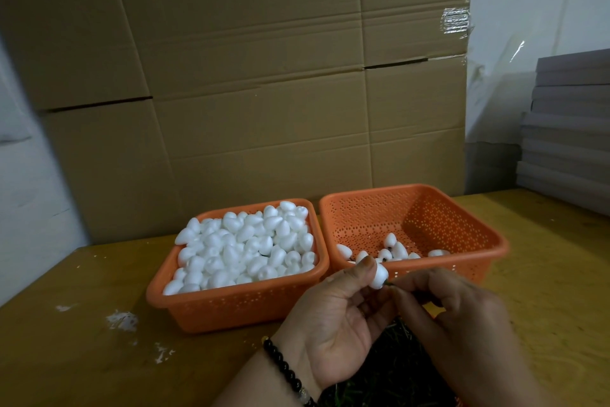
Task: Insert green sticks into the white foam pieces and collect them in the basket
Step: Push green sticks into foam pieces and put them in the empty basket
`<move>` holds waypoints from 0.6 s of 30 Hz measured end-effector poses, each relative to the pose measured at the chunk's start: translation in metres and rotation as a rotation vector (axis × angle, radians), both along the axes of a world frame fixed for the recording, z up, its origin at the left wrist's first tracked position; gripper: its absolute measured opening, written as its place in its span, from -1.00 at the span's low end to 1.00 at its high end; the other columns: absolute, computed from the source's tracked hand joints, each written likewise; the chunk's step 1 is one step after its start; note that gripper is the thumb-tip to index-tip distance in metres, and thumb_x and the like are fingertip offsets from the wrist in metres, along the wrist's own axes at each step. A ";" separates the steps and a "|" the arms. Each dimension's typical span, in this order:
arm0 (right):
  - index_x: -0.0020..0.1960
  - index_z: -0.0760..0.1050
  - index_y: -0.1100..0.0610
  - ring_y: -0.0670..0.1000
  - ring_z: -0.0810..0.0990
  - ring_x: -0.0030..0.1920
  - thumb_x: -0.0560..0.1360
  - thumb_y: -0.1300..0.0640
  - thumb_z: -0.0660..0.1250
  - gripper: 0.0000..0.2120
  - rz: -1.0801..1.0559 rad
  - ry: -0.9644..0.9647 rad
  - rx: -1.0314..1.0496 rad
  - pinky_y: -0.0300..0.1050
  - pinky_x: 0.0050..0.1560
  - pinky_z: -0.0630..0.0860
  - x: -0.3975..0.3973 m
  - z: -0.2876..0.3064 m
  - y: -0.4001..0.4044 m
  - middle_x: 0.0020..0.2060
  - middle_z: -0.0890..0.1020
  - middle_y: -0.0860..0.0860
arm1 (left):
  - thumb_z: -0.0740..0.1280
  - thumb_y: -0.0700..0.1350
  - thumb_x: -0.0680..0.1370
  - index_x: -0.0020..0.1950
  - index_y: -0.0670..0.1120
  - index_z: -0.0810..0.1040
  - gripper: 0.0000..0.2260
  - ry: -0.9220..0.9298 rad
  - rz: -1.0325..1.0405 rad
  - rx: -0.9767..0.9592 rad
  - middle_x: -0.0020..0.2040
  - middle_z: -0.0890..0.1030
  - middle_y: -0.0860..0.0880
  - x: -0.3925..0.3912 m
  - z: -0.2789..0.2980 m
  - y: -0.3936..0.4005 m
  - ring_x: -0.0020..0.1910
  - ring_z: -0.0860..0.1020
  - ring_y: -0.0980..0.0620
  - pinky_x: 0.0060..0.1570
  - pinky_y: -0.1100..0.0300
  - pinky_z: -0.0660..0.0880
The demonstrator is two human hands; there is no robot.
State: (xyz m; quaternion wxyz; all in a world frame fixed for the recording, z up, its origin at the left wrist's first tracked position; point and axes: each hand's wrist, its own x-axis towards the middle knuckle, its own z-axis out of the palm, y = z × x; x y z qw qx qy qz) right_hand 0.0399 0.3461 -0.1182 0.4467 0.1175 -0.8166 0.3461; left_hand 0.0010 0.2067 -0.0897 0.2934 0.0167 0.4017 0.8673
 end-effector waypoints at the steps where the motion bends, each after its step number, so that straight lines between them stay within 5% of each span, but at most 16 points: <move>1: -0.22 0.65 0.09 -0.24 0.60 -0.26 0.24 0.35 0.58 -0.77 0.001 -0.002 0.008 -0.41 -0.27 0.49 0.000 0.000 0.000 -0.30 0.63 -0.17 | 0.46 -0.21 0.36 -0.28 -0.16 0.70 -0.96 -0.002 0.002 0.000 -0.05 0.68 -0.18 0.000 0.000 0.000 -0.17 0.67 -0.04 -0.15 0.11 0.63; 18: -0.22 0.64 0.14 -0.20 0.59 -0.26 0.23 0.34 0.58 -0.79 -0.017 0.016 0.045 -0.33 -0.30 0.52 0.000 -0.001 0.001 -0.30 0.64 -0.12 | 0.46 -0.23 0.35 -0.26 -0.21 0.70 -0.95 -0.010 -0.017 0.016 -0.06 0.69 -0.21 0.002 0.001 0.000 -0.19 0.69 -0.07 -0.24 0.12 0.62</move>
